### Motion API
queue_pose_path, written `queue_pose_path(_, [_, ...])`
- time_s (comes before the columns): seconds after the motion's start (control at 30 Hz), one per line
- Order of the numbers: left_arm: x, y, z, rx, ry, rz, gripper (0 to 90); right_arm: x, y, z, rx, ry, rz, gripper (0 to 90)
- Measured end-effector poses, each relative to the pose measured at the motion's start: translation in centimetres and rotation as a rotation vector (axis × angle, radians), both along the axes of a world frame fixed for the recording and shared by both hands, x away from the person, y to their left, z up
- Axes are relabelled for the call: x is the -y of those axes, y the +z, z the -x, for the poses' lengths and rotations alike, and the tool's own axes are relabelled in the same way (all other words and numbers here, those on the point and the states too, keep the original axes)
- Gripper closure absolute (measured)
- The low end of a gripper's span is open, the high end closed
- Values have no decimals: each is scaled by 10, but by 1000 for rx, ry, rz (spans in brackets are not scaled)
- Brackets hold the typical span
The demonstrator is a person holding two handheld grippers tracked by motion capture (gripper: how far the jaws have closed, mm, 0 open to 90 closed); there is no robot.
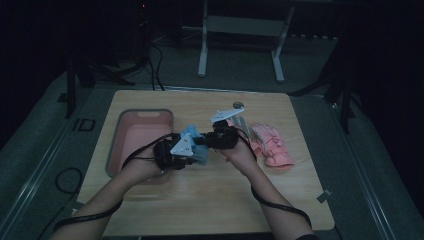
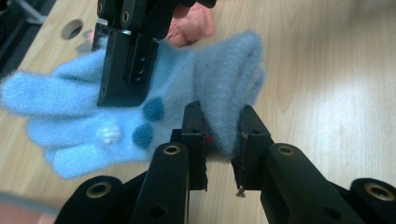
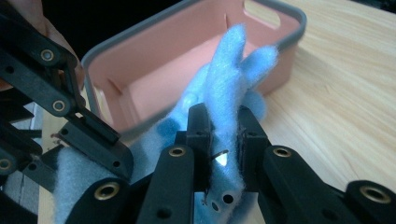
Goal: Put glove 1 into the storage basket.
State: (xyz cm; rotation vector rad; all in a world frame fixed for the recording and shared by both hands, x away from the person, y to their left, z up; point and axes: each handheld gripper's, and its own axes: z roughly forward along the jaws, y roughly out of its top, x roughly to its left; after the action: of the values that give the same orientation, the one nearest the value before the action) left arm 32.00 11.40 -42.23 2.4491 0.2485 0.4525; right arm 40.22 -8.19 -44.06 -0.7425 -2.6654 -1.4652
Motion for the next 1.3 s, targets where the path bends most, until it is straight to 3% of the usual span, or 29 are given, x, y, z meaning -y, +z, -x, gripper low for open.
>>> queue_pose_path(0.2, [-24,1,-3,-7,36,-21,776,-30,3,-7,7,17,3,795])
queue_pose_path(0.4, [-52,-1,-3,-19,74,-29,776,-61,0,-14,-15,47,0,795])
queue_pose_path(0.67, [-92,-7,0,-2,116,-22,776,-100,-7,-19,-24,66,-10,795])
queue_pose_path(0.97, [-130,-17,-5,-49,153,-33,776,-142,-12,-22,-40,98,19,794])
queue_pose_path(1.17, [-138,-31,-20,-105,138,-49,775,-155,-29,-29,-69,75,68,794])
queue_pose_path(1.3, [-136,-41,-30,-120,130,-59,775,-158,-37,-34,-77,50,117,790])
